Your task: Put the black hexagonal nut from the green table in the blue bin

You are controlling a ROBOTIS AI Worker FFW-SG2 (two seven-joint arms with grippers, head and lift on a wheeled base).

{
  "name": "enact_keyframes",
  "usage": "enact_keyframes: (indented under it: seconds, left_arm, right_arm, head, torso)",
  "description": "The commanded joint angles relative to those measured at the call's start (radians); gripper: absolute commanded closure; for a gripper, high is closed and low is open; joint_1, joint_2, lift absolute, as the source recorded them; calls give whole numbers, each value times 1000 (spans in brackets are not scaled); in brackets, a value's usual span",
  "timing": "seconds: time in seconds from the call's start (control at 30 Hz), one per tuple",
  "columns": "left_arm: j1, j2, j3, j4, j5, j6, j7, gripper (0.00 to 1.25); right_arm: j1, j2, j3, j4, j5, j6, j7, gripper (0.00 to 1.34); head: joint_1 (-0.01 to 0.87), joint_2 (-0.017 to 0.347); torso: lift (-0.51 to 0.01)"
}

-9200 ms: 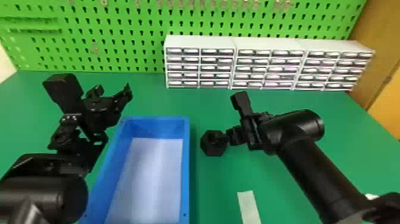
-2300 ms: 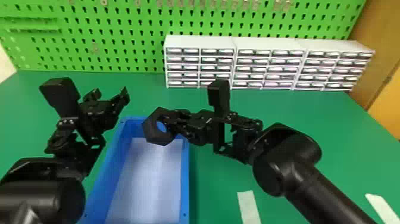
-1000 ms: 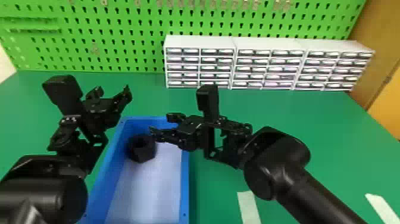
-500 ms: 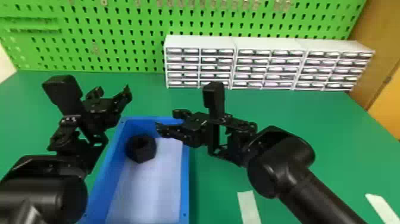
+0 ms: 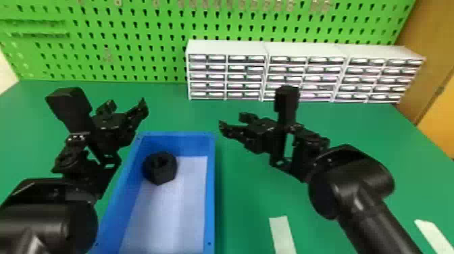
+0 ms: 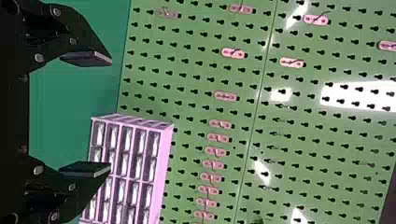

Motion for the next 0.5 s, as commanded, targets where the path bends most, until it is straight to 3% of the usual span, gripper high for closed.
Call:
enact_keyframes:
  seconds: [0.0,0.47]
  left_arm:
    - [1,0,4,0,11,-1,0,455]
    - [6,0,9,0,11,-1,0,455]
  right_arm:
    - [37,23,-101,-21,40,7,0,522]
    - [158,75,-400,-81,112,13,0,522]
  head:
    - [691,9]
    - [691,9]
  torso:
    - [-97]
    - [-97]
